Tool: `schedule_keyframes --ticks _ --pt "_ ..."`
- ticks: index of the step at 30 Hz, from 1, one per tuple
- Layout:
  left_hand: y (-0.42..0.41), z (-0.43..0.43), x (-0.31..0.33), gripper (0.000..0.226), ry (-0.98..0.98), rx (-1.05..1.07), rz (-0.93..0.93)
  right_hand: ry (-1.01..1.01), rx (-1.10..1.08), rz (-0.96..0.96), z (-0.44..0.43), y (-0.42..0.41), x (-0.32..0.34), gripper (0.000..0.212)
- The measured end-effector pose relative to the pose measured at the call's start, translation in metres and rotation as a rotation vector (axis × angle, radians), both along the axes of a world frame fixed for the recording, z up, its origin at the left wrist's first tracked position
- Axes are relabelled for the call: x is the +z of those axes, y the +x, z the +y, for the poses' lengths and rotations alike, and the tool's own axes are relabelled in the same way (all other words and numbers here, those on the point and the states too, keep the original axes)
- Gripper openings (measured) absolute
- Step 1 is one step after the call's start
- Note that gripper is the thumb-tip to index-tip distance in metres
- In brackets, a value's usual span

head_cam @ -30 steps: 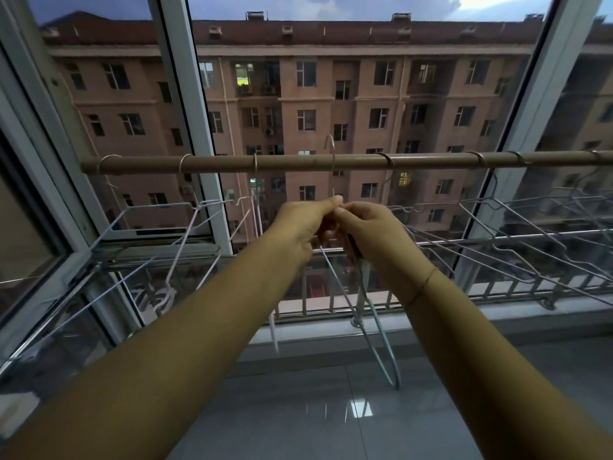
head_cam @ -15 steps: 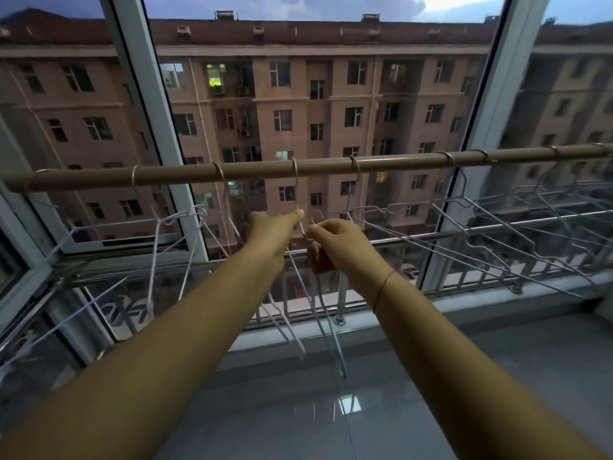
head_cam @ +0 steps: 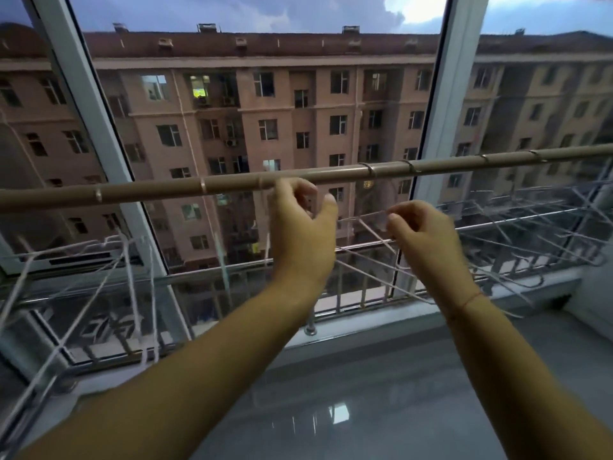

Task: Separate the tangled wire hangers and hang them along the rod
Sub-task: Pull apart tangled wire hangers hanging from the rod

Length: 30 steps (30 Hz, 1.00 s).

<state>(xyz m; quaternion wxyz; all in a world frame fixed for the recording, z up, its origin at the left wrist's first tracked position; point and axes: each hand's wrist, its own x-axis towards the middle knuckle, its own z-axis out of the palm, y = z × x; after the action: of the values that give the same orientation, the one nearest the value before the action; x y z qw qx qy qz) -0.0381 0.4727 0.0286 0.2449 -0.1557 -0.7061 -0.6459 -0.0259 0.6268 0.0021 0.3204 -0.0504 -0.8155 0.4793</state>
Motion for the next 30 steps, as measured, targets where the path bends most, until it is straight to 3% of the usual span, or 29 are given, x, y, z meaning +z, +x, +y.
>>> schedule_keyframes --ticks 5,6,10,14,20,27,30 --pt "-0.005 0.085 -0.015 0.006 -0.107 -0.212 -0.324 0.184 -0.104 -0.114 0.079 -0.004 -0.007 0.022" --pt "-0.007 0.100 -0.018 0.001 -0.104 -0.236 -0.389 0.213 -0.081 -0.160 0.090 -0.006 -0.010 0.025" --pt "-0.019 0.145 -0.031 0.021 -0.067 -0.235 -0.595 0.246 0.122 -0.339 0.119 -0.008 -0.028 0.019" --pt "-0.033 0.168 -0.035 0.022 0.100 -0.198 -0.746 0.103 0.264 -0.359 0.128 -0.010 -0.035 0.019" --pt "-0.053 0.177 -0.016 0.020 0.256 -0.192 -0.746 -0.073 0.334 -0.341 0.122 -0.027 -0.019 0.023" --pt "-0.078 0.184 -0.020 0.024 0.273 -0.147 -0.847 -0.246 0.345 -0.423 0.116 -0.047 -0.020 0.020" --pt "-0.078 0.183 -0.043 0.014 0.199 -0.135 -0.892 -0.203 0.396 -0.515 0.120 -0.045 -0.039 0.021"
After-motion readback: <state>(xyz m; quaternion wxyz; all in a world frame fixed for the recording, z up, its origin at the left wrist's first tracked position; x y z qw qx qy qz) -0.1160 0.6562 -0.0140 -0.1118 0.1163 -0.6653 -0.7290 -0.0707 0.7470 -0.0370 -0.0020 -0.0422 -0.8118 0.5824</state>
